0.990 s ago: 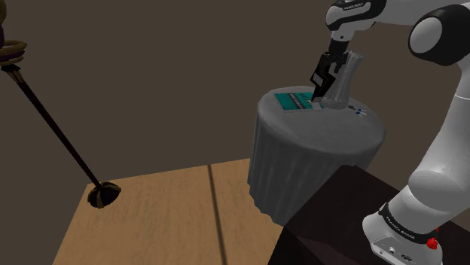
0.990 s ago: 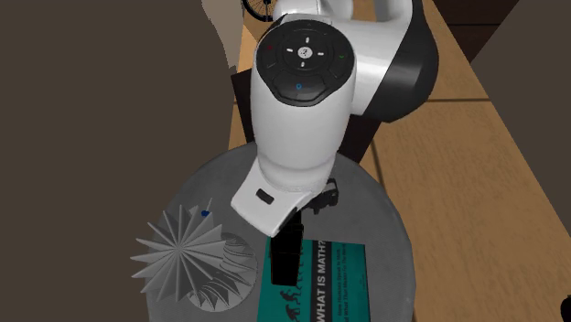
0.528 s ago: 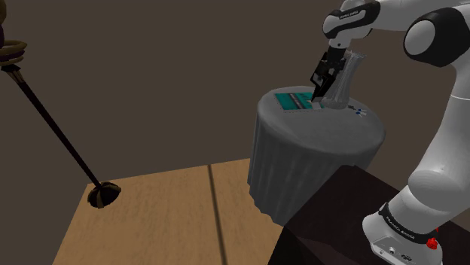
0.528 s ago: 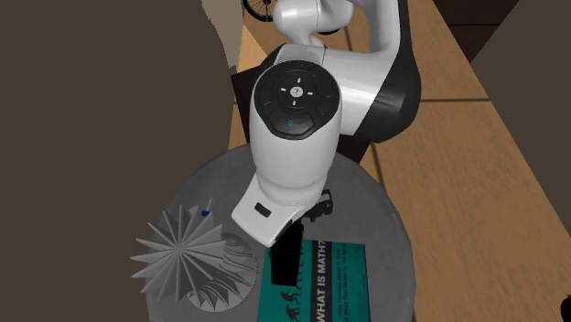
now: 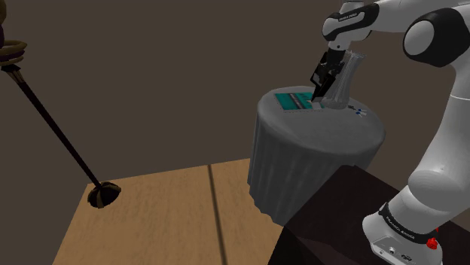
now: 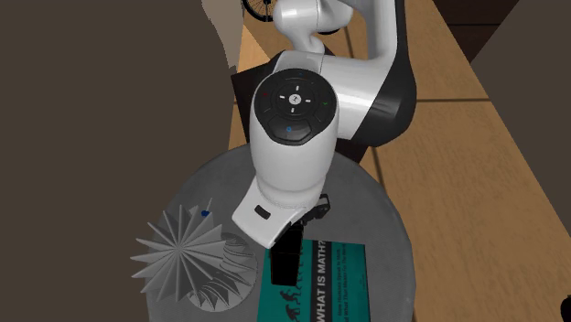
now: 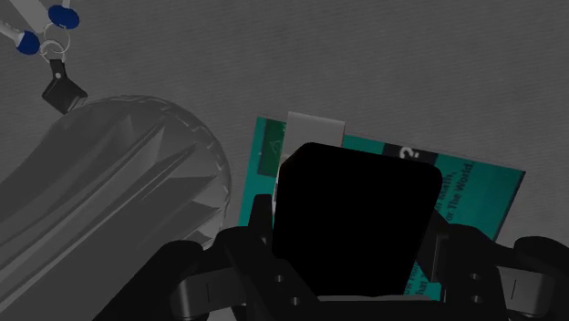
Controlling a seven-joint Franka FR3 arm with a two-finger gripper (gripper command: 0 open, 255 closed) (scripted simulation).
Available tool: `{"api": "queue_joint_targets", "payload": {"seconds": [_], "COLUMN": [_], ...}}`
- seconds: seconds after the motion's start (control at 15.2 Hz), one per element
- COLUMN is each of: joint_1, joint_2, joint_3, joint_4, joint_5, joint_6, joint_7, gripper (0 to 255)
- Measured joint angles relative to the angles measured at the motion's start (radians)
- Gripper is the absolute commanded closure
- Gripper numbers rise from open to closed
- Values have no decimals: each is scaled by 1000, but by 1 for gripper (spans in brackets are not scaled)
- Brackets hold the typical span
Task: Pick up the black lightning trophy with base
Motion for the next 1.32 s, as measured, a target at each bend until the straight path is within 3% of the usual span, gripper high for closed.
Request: {"api": "queue_joint_targets", "payload": {"seconds": [0.33,1.32], "joint_1": [0,-8], "joint_2": [0,-14], "joint_3": [0,-6], "joint_4": [5,172], "joint_5": [-1,-9], "joint_6": [-7,-189], "joint_7": [1,7], "gripper": [255,255]}}
